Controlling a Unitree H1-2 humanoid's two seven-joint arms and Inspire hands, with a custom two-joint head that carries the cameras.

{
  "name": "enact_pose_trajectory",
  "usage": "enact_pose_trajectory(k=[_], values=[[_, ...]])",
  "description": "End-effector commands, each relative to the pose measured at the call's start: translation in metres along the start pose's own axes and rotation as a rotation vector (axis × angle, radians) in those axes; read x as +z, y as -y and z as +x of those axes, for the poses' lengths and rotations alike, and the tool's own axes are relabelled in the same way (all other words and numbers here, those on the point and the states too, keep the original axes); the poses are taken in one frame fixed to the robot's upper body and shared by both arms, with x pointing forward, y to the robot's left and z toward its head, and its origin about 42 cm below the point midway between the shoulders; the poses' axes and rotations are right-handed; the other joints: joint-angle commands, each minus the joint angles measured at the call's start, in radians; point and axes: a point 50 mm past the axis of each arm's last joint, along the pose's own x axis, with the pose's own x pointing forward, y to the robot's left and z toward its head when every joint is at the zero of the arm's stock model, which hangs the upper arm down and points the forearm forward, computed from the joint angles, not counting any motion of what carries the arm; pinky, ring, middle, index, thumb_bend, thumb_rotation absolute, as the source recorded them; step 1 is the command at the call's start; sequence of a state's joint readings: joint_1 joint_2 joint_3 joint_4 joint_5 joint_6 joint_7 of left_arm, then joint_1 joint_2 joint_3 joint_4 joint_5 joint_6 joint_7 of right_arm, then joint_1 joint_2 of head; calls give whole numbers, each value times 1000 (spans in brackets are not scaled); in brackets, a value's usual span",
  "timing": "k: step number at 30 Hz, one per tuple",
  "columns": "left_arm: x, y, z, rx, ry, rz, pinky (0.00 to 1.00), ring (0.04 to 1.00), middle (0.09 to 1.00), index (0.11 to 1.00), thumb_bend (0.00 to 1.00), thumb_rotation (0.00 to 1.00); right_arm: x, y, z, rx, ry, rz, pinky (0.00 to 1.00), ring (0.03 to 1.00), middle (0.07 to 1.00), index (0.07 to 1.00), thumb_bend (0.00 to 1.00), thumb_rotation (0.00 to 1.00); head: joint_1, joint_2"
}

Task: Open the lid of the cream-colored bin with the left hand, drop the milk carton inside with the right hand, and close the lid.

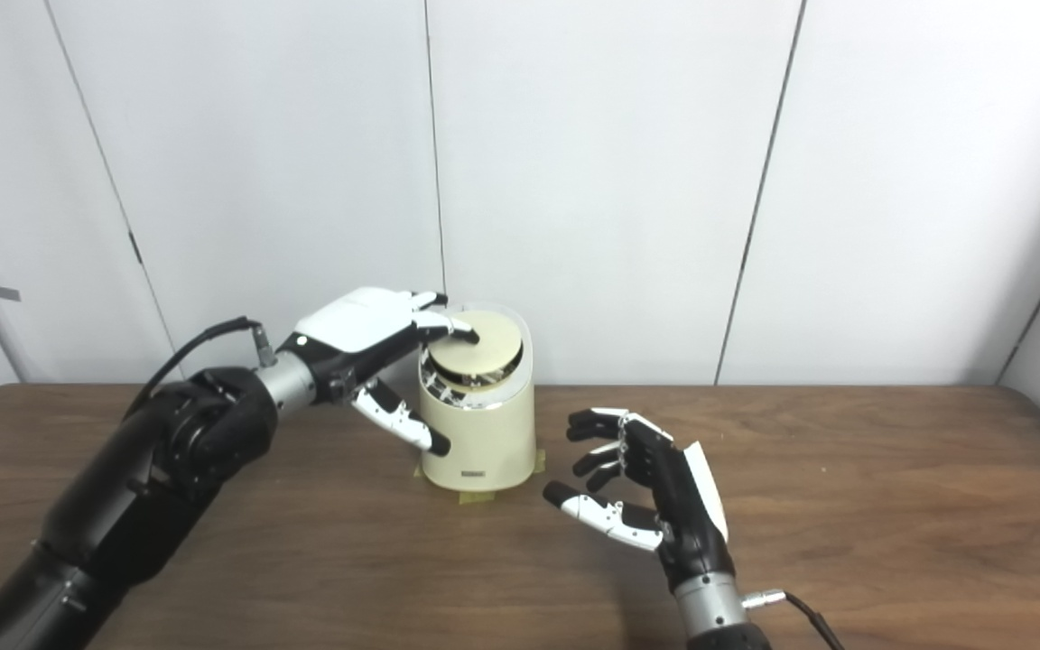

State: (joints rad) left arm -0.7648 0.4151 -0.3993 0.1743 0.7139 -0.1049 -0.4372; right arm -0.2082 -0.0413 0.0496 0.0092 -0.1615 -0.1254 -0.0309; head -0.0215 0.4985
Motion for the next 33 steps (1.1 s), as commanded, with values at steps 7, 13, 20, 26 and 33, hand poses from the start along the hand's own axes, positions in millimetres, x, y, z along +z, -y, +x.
enact_pose_trajectory(k=[7,13,20,26,33], values=[[3,-22,-2,52,28,40,1000,1000,869,867,931,445,23,-1,16,-3,97,11,398,511,650,651,527,224,-2,3],[4,-18,-3,48,30,28,1000,1000,864,864,934,440,24,0,17,1,99,-1,393,507,647,650,523,220,-1,7],[6,-7,-3,45,48,30,1000,1000,857,852,932,419,24,0,17,7,92,-2,400,518,654,652,526,223,0,10],[18,7,-2,4,65,142,1000,1000,905,901,914,441,26,-1,17,12,92,0,407,526,661,650,531,228,-2,15],[27,11,1,-44,70,220,1000,1000,922,916,919,403,27,-1,18,17,92,0,398,514,663,653,533,242,-4,19]])
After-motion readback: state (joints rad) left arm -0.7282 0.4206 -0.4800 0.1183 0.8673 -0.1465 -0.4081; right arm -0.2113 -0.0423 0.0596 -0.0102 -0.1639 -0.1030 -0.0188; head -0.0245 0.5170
